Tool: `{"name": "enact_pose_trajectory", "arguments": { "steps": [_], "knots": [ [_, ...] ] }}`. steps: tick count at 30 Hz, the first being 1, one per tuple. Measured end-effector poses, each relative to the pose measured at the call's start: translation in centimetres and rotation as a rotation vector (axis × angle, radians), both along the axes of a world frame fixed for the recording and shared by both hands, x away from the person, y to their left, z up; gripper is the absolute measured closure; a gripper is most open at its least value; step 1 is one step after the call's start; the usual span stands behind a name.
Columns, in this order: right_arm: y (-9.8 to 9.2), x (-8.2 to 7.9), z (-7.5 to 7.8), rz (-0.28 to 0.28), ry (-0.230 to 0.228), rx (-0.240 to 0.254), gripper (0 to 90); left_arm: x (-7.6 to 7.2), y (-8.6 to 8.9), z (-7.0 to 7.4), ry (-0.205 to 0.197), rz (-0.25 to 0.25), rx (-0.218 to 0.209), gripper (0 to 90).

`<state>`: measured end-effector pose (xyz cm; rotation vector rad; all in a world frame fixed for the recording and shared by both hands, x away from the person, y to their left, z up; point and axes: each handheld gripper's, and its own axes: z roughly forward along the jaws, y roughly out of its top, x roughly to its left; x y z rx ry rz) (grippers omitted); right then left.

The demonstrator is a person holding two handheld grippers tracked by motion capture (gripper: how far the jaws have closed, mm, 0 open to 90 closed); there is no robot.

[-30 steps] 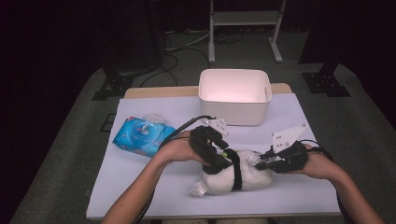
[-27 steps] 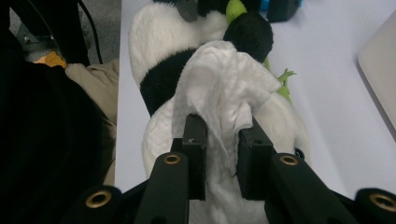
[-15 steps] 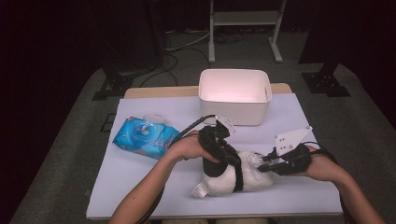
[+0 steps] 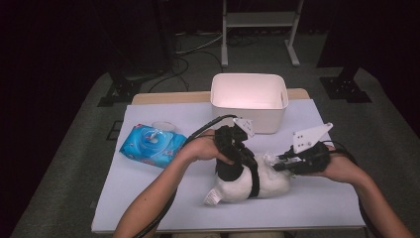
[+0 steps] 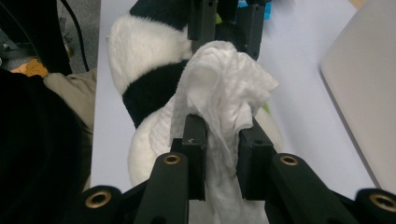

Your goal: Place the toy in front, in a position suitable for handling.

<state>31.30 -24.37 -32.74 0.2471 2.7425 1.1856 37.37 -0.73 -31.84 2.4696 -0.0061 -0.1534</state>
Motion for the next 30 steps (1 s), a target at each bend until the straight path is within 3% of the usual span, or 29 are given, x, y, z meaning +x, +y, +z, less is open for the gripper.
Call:
{"name": "enact_pose_trajectory", "arguments": {
  "steps": [3,6,11,19,22,26,30],
  "knots": [
    [0.7,0.7,-0.2,-0.001,0.007,-0.009,74.8,0.6,-0.5,0.9,-0.033,0.008,0.014,67.5],
    [1.0,1.1,-0.6,0.000,0.017,-0.008,74.8,0.7,-0.4,0.6,-0.044,0.010,0.033,67.6],
    [1.4,1.1,-0.9,0.015,0.018,-0.007,74.8,0.2,0.2,-0.1,-0.020,0.009,0.019,67.2],
    [1.7,1.1,-0.9,0.003,0.000,-0.038,74.7,-2.3,0.9,-1.3,0.007,-0.042,0.020,66.3],
    [2.0,0.7,-1.8,0.013,0.034,-0.039,74.5,-2.9,0.9,-1.6,0.042,-0.044,0.012,61.6],
    [1.9,0.2,-2.3,0.025,0.040,-0.031,74.5,-3.1,0.9,-1.5,0.046,-0.029,0.005,51.7],
    [1.7,-0.4,-2.7,0.031,0.043,-0.027,74.5,-3.3,0.9,-1.2,0.042,-0.044,0.001,50.6]
  ]
}}
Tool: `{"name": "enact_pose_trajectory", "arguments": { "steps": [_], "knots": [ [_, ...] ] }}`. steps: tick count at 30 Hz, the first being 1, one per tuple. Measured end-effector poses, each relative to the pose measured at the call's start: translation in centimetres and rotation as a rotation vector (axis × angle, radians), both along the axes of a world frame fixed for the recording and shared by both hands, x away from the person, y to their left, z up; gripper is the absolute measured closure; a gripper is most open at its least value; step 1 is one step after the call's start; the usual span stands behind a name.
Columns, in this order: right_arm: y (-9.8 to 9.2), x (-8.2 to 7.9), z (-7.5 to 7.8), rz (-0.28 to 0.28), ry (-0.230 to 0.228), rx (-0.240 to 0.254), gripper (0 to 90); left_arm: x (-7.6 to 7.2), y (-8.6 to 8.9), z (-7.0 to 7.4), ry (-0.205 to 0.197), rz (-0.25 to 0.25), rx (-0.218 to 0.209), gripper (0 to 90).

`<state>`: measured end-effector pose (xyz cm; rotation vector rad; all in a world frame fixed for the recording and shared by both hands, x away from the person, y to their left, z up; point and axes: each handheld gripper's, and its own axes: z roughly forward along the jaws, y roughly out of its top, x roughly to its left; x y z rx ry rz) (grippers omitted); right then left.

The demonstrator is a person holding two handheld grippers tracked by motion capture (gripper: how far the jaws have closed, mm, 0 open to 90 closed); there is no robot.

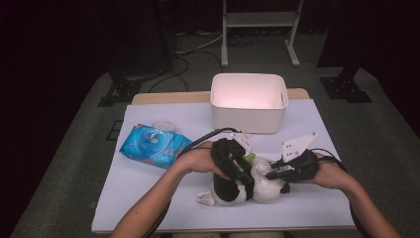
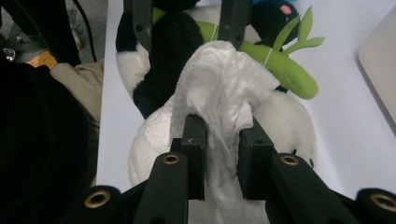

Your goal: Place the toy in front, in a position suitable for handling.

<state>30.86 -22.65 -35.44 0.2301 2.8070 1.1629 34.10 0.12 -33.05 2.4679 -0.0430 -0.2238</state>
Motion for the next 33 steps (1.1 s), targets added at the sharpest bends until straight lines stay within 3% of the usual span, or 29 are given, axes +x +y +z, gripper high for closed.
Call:
{"name": "enact_pose_trajectory", "arguments": {
  "steps": [3,5,11,17,24,30,33],
  "knots": [
    [0.0,-0.3,-0.2,-0.002,0.010,0.004,74.6,-0.3,-0.1,0.2,0.002,-0.011,-0.008,50.6],
    [0.0,-0.8,-0.5,0.013,0.015,0.008,74.5,-0.3,-0.2,0.6,-0.018,-0.013,-0.012,50.6],
    [-0.1,-1.5,-0.7,0.022,0.020,0.006,74.5,0.2,0.0,0.8,-0.036,0.025,-0.011,50.6],
    [-0.1,-1.9,-0.9,0.030,0.014,0.004,74.4,1.2,0.1,-0.1,-0.039,0.072,0.013,49.4],
    [0.0,-2.0,-0.9,0.032,0.011,-0.006,74.4,1.3,-0.6,-0.7,-0.046,0.069,0.037,49.0],
    [0.1,-2.1,-0.9,0.041,-0.001,-0.016,74.4,1.5,-1.8,-1.4,-0.087,0.080,0.087,44.2],
    [0.1,-2.1,-0.9,0.039,-0.002,-0.017,74.3,1.8,-2.1,-1.7,-0.078,0.089,0.090,46.1]
  ]
}}
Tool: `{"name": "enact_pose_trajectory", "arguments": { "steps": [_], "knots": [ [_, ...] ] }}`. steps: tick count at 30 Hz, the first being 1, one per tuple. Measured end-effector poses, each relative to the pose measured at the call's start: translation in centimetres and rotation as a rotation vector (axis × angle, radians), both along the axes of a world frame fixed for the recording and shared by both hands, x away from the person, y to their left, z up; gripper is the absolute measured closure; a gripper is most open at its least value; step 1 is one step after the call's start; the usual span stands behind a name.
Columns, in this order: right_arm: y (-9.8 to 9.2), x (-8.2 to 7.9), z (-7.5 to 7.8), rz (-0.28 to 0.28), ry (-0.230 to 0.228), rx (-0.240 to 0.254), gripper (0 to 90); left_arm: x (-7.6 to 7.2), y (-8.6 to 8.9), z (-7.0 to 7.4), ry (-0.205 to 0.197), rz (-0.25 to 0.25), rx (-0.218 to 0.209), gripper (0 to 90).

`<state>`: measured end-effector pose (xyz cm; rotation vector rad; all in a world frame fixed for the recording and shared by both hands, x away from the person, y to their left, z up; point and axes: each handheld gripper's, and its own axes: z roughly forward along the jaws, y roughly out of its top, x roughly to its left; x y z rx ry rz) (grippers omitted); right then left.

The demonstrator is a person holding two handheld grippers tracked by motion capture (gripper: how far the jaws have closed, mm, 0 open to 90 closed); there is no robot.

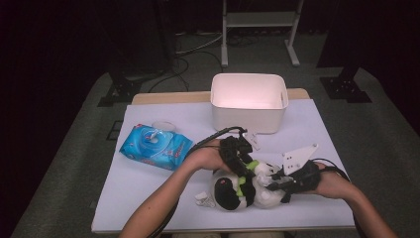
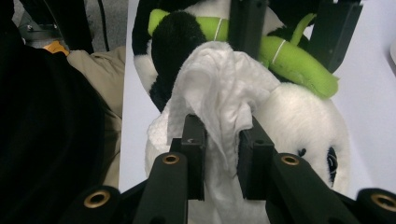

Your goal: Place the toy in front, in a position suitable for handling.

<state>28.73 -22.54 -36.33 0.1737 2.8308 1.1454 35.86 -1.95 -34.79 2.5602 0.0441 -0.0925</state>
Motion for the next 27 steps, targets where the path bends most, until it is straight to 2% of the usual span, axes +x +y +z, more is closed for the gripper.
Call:
{"name": "enact_pose_trajectory", "arguments": {
  "steps": [2,4,5,6,7,8,11,13,15,16,18,19,20,24,27],
  "knots": [
    [0.0,0.0,0.0,0.002,0.002,0.001,74.2,0.1,-0.1,-0.1,0.003,-0.007,-0.003,54.4],
    [0.0,0.0,0.3,0.000,-0.014,-0.003,74.3,0.0,-0.2,0.0,-0.022,-0.022,-0.010,63.2],
    [-0.1,0.1,0.4,-0.003,-0.016,-0.002,74.3,0.0,-0.2,0.0,-0.022,-0.022,-0.010,66.2],
    [-0.2,0.2,0.6,-0.011,-0.027,0.004,74.3,0.1,-0.1,0.4,-0.047,-0.022,-0.023,68.2],
    [-0.3,0.3,0.8,-0.018,-0.027,0.010,74.4,0.1,-0.1,0.4,-0.047,-0.022,-0.023,69.8],
    [-0.4,0.5,0.9,-0.021,-0.035,0.014,74.4,0.2,0.2,0.7,-0.055,-0.016,-0.046,70.9],
    [-0.6,0.8,1.1,-0.032,-0.037,0.016,74.4,0.4,0.4,1.0,-0.059,-0.011,-0.058,71.4],
    [-0.6,1.2,1.5,-0.039,-0.054,0.026,74.4,0.4,0.4,1.4,-0.063,-0.016,-0.069,71.5],
    [-0.6,1.4,1.6,-0.041,-0.047,0.032,74.4,0.4,0.3,1.7,-0.064,-0.018,-0.073,71.7],
    [-0.4,1.6,1.7,-0.041,-0.056,0.020,74.4,0.3,0.1,2.1,-0.084,-0.024,-0.061,71.8],
    [-0.2,1.7,1.8,-0.038,-0.056,0.022,74.3,0.3,0.2,2.1,-0.068,-0.029,-0.060,71.7],
    [0.0,1.7,1.8,-0.038,-0.059,0.017,74.4,0.2,0.2,2.0,-0.075,-0.027,-0.048,71.6],
    [0.0,1.7,1.8,-0.043,-0.064,0.015,74.3,0.1,0.3,1.7,-0.065,-0.029,-0.036,71.4],
    [0.5,1.8,1.7,-0.041,-0.066,0.014,74.4,-0.2,0.5,1.1,-0.042,-0.023,-0.056,70.2],
    [1.2,2.0,1.6,-0.039,-0.069,0.021,74.4,-0.4,0.7,0.9,-0.043,-0.020,-0.057,69.8]
  ]
}}
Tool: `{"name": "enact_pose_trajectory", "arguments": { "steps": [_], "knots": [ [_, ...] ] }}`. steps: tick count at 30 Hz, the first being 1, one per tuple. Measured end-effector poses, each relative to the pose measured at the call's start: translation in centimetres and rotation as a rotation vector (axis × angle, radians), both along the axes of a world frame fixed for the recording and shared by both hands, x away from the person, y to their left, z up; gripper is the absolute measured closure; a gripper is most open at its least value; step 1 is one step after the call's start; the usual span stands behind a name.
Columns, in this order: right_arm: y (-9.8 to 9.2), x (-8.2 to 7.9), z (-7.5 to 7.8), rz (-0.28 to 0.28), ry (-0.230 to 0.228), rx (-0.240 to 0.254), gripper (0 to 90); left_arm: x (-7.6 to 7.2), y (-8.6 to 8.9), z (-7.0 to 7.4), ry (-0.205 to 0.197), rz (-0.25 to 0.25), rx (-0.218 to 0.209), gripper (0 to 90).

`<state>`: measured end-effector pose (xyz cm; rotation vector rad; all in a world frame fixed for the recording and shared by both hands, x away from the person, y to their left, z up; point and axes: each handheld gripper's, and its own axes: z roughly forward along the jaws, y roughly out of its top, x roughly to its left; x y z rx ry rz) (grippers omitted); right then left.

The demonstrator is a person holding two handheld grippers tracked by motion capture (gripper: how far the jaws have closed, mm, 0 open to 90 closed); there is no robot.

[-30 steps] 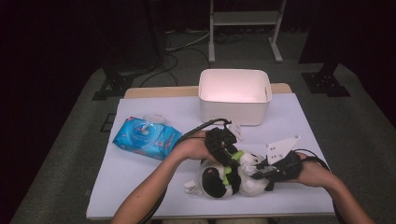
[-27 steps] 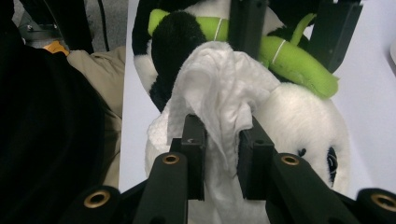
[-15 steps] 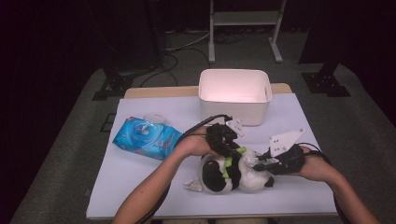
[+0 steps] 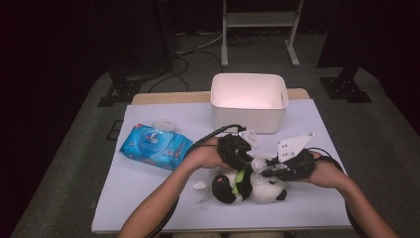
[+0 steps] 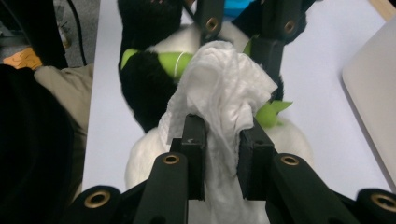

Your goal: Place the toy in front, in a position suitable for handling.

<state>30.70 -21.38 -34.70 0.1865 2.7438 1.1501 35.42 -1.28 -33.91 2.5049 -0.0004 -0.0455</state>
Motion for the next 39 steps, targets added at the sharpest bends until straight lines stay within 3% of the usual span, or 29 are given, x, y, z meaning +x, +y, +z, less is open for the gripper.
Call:
{"name": "enact_pose_trajectory", "arguments": {
  "steps": [4,9,11,16,25,30,39],
  "knots": [
    [0.3,0.1,0.0,0.009,0.005,-0.002,74.9,-0.1,0.3,-0.2,0.009,-0.001,-0.012,69.7],
    [-0.9,-0.1,0.0,-0.012,0.018,-0.015,75.3,-0.3,0.3,-0.3,0.002,-0.014,-0.008,69.3],
    [-2.3,-0.1,-0.2,-0.049,0.015,-0.041,75.3,-0.6,0.3,-0.2,0.009,-0.018,-0.011,69.0],
    [-4.1,0.3,-0.9,-0.103,0.045,-0.032,75.3,-1.0,0.3,-0.3,0.013,-0.030,-0.019,68.1],
    [-1.3,1.1,0.0,-0.055,0.023,-0.034,75.1,-1.8,0.2,-0.4,0.016,-0.061,-0.022,67.7],
    [-0.8,1.4,-0.1,-0.048,0.032,-0.028,75.2,-1.8,0.4,-0.6,0.021,-0.057,-0.036,68.4],
    [-4.6,0.4,-1.7,-0.129,0.069,-0.027,75.3,-1.8,0.3,-0.6,0.017,-0.057,-0.032,67.5]
  ]
}}
